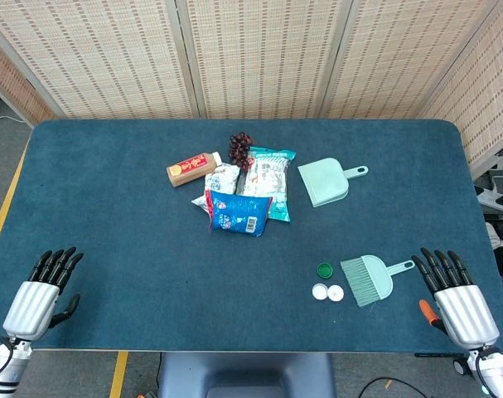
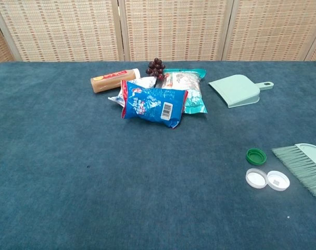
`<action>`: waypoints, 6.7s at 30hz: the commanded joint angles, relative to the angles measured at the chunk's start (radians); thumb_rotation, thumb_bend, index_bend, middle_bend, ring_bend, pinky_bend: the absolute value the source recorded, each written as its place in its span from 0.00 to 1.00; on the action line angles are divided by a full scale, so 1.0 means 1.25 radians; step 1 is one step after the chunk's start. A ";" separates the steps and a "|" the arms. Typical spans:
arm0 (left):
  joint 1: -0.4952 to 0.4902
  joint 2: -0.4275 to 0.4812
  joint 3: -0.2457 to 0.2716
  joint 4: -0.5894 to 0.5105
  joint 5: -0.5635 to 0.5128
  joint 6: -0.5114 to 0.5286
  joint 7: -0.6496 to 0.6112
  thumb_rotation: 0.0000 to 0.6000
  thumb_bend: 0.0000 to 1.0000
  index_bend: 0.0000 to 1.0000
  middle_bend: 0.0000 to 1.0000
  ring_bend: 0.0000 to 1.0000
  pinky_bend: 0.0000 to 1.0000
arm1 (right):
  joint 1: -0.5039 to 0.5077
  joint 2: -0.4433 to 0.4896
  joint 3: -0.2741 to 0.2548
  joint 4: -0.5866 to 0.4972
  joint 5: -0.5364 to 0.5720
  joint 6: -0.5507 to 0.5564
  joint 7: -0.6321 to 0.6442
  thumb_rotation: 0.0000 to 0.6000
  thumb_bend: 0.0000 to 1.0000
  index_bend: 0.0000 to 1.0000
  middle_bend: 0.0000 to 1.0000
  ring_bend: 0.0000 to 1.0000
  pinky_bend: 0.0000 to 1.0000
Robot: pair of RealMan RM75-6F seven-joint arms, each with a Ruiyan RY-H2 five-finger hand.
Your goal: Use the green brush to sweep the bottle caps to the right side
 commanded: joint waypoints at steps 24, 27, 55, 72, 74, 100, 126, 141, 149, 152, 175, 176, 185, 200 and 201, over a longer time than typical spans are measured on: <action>-0.017 -0.015 -0.004 0.019 -0.052 -0.075 0.023 1.00 0.43 0.00 0.00 0.00 0.05 | 0.163 -0.274 0.033 0.521 0.074 -0.266 0.153 1.00 0.24 0.31 0.27 0.00 0.00; -0.018 -0.013 -0.005 0.014 -0.054 -0.075 0.027 1.00 0.43 0.00 0.00 0.00 0.05 | 0.173 -0.300 0.033 0.558 0.079 -0.284 0.166 1.00 0.24 0.32 0.27 0.00 0.00; -0.020 -0.012 -0.006 0.010 -0.073 -0.093 0.045 1.00 0.43 0.00 0.00 0.00 0.05 | 0.201 -0.350 0.029 0.592 0.113 -0.323 0.145 1.00 0.24 0.42 0.29 0.05 0.00; -0.021 -0.010 -0.007 0.006 -0.082 -0.100 0.056 1.00 0.43 0.00 0.00 0.00 0.05 | 0.194 -0.368 0.029 0.588 0.126 -0.309 0.123 1.00 0.40 0.71 0.58 0.27 0.00; -0.020 -0.009 -0.007 0.005 -0.083 -0.099 0.058 1.00 0.43 0.00 0.00 0.00 0.05 | 0.194 -0.372 0.028 0.591 0.128 -0.310 0.123 1.00 0.43 0.73 0.62 0.30 0.00; -0.016 -0.003 -0.003 -0.008 -0.070 -0.086 0.058 1.00 0.43 0.00 0.00 0.00 0.05 | 0.193 -0.212 0.038 0.396 0.095 -0.206 0.087 1.00 0.54 0.97 0.90 0.62 0.00; -0.014 0.013 0.000 -0.015 -0.057 -0.076 0.025 1.00 0.43 0.00 0.00 0.00 0.06 | 0.362 -0.115 0.068 -0.183 0.229 -0.419 -0.892 1.00 0.55 0.97 0.90 0.62 0.00; -0.014 0.010 0.000 -0.014 -0.059 -0.080 0.035 1.00 0.43 0.00 0.00 0.00 0.06 | 0.408 -0.148 0.031 -0.153 0.356 -0.391 -1.126 1.00 0.54 0.97 0.90 0.63 0.00; -0.015 0.005 0.000 -0.013 -0.061 -0.082 0.043 1.00 0.43 0.00 0.00 0.00 0.06 | 0.430 -0.165 0.024 -0.105 0.399 -0.380 -1.168 1.00 0.54 0.97 0.90 0.63 0.00; -0.014 0.003 -0.001 -0.009 -0.065 -0.084 0.047 1.00 0.43 0.00 0.00 0.00 0.06 | 0.442 -0.177 0.019 -0.050 0.423 -0.378 -1.192 1.00 0.55 0.97 0.90 0.63 0.00; -0.017 -0.007 -0.002 -0.003 -0.074 -0.096 0.064 1.00 0.43 0.00 0.00 0.00 0.06 | 0.439 -0.157 -0.027 0.184 0.466 -0.341 -1.119 1.00 0.55 0.97 0.90 0.63 0.00; -0.017 -0.008 -0.001 -0.003 -0.074 -0.098 0.066 1.00 0.43 0.00 0.00 0.00 0.06 | 0.436 -0.155 -0.029 0.195 0.468 -0.342 -1.111 1.00 0.55 0.97 0.90 0.63 0.00; -0.019 -0.017 0.002 0.000 -0.074 -0.105 0.078 1.00 0.43 0.00 0.00 0.00 0.06 | 0.416 -0.113 -0.009 0.219 0.406 -0.316 -0.882 1.00 0.55 0.97 0.90 0.63 0.00; -0.016 -0.005 0.004 -0.011 -0.062 -0.090 0.063 1.00 0.43 0.00 0.00 0.00 0.06 | 0.426 -0.048 0.014 -0.083 0.262 -0.266 -0.758 1.00 0.55 0.97 0.90 0.64 0.00; -0.016 -0.005 0.003 -0.011 -0.063 -0.090 0.061 1.00 0.43 0.00 0.00 0.00 0.06 | 0.427 -0.052 0.011 -0.096 0.255 -0.268 -0.763 1.00 0.55 0.97 0.90 0.64 0.00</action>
